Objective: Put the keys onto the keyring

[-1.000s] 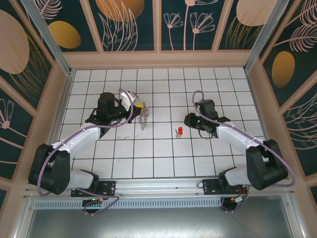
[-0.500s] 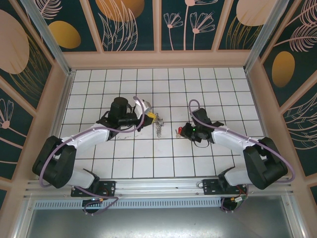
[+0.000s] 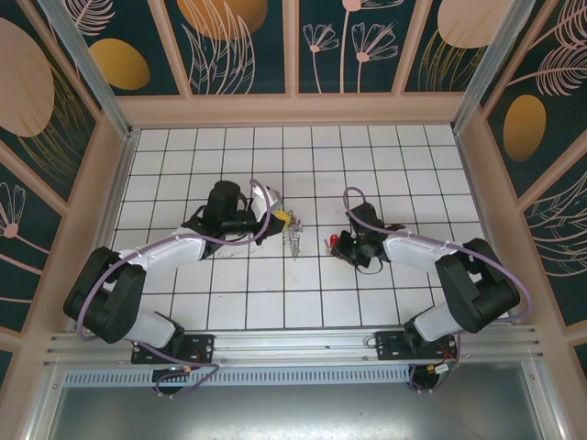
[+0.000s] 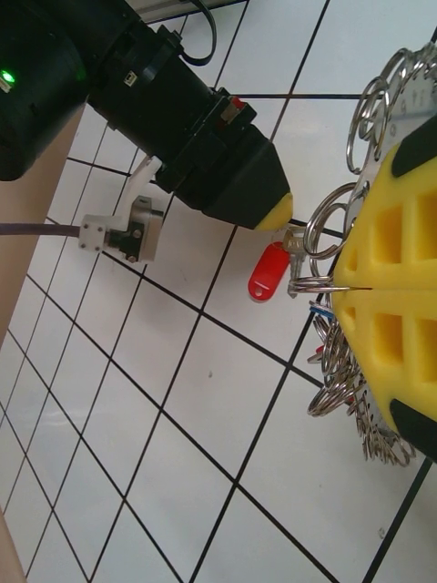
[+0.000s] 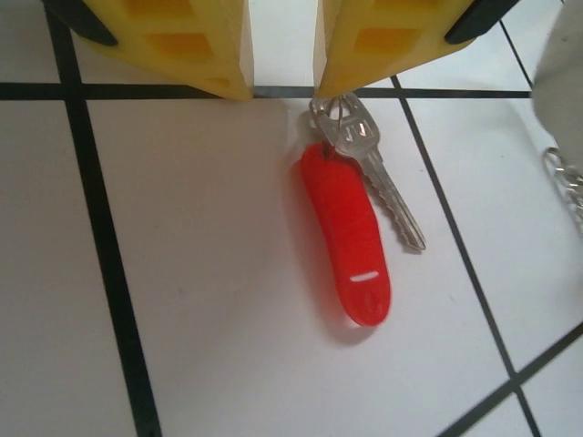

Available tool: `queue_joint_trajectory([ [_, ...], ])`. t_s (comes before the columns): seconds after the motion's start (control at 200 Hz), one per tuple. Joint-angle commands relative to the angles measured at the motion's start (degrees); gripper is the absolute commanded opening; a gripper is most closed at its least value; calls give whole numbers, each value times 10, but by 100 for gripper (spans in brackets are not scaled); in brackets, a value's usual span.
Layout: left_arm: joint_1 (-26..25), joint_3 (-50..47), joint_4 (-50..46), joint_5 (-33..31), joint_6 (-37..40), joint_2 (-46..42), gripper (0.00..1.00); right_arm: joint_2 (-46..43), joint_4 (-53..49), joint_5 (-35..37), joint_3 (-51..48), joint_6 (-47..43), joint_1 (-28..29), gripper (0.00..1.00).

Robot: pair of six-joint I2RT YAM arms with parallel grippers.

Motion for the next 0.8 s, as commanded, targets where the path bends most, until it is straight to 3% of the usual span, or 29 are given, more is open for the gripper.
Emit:
queue_joint_trajectory([
  [0.0,-3,9,29,16,10,3,0,-8,2,14,17,13,3,25],
  [0.2,-3,11,29,12,13,4,0,-33,-9,36,22,11,13,27],
  [0.791,-4,19,24,14,11,9,0,43,-23,43,62,-5,20,23],
])
